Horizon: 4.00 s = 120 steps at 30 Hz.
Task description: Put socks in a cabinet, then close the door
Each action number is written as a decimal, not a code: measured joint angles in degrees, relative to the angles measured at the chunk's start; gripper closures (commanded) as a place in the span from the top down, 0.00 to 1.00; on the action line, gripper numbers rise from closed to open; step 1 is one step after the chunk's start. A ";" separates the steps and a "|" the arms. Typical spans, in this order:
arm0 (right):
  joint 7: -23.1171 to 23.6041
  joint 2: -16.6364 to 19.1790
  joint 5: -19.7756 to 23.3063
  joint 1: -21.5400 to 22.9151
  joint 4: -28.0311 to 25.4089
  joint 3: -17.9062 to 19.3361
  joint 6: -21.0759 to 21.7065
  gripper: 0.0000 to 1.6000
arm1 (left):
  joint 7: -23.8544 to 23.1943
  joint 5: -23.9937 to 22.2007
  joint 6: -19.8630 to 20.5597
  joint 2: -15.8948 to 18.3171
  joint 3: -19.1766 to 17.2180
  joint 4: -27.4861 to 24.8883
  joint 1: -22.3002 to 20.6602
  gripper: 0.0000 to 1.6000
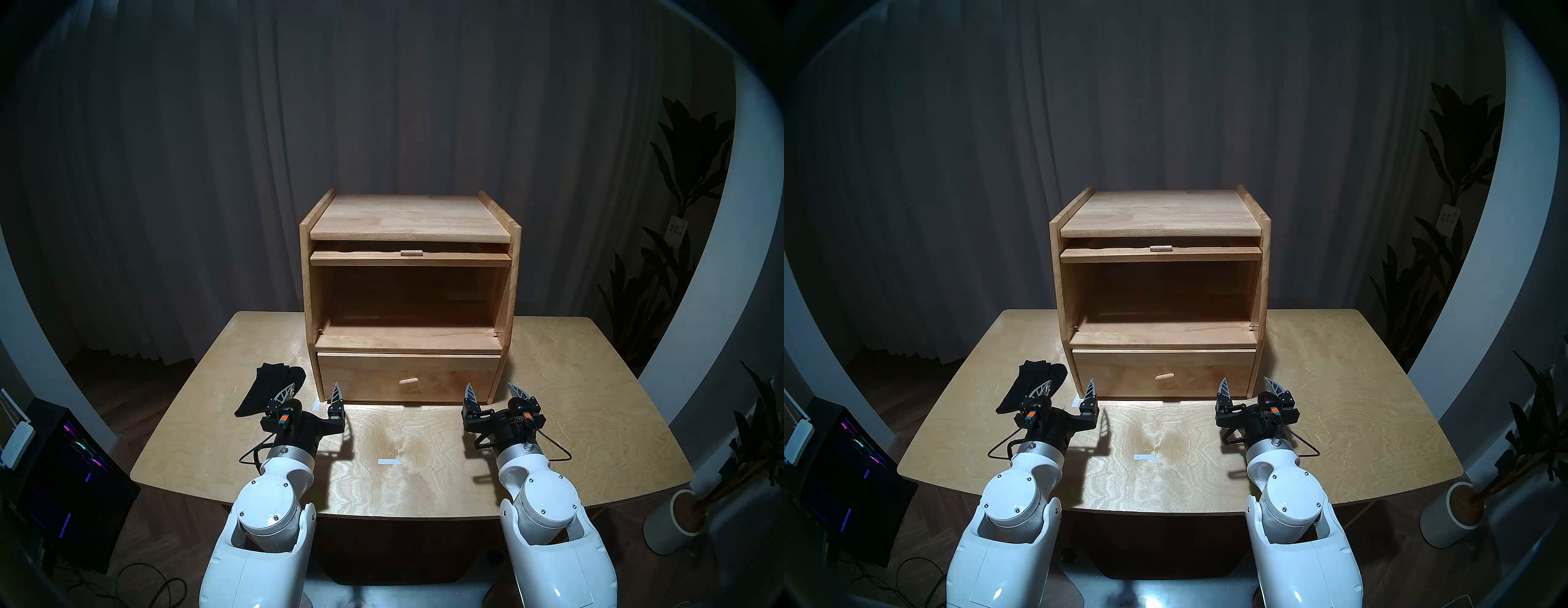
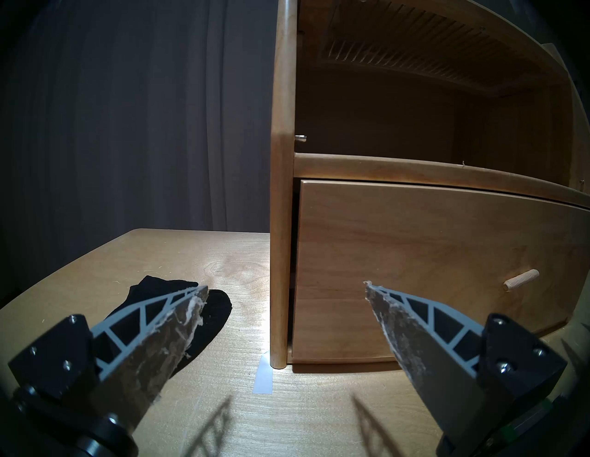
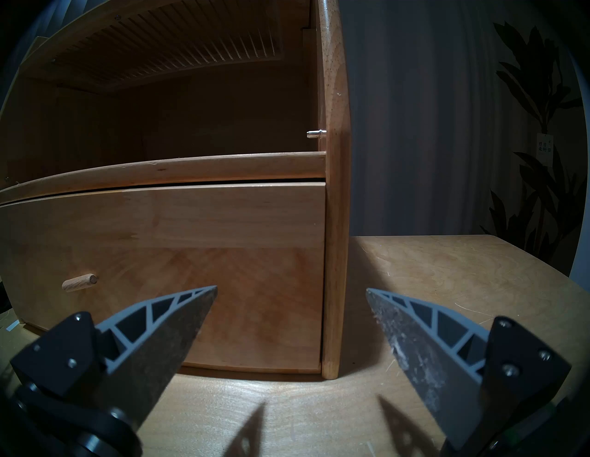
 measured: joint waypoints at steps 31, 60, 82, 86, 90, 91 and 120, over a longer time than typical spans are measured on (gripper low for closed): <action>0.07 0.00 -0.02 0.17 1.03 -0.02 -0.01 1.00 | -6.10 35.68 4.69 17.73 -13.28 -14.27 15.90 1.00; 0.11 0.00 -0.03 0.20 0.96 -0.02 -0.02 1.00 | -34.40 38.12 20.17 28.92 -12.87 -18.18 6.87 1.00; 0.12 0.00 -0.04 0.16 0.81 -0.03 -0.01 1.00 | -31.49 48.07 26.17 32.03 0.66 -4.10 -5.68 1.00; 0.12 0.00 -0.04 0.15 0.79 -0.03 -0.01 1.00 | -31.11 49.11 26.19 31.98 1.54 -1.80 -8.09 1.00; 0.12 0.00 -0.04 0.14 0.77 -0.03 -0.01 1.00 | -30.83 49.99 25.83 31.95 2.29 0.62 -10.39 1.00; 0.12 0.00 -0.04 0.14 0.77 -0.03 -0.01 1.00 | -30.76 50.17 25.68 31.93 2.45 1.15 -10.89 1.00; 0.12 0.00 -0.04 0.06 0.54 -0.03 0.00 1.00 | -30.41 37.51 20.55 24.66 -4.08 6.11 -15.59 0.00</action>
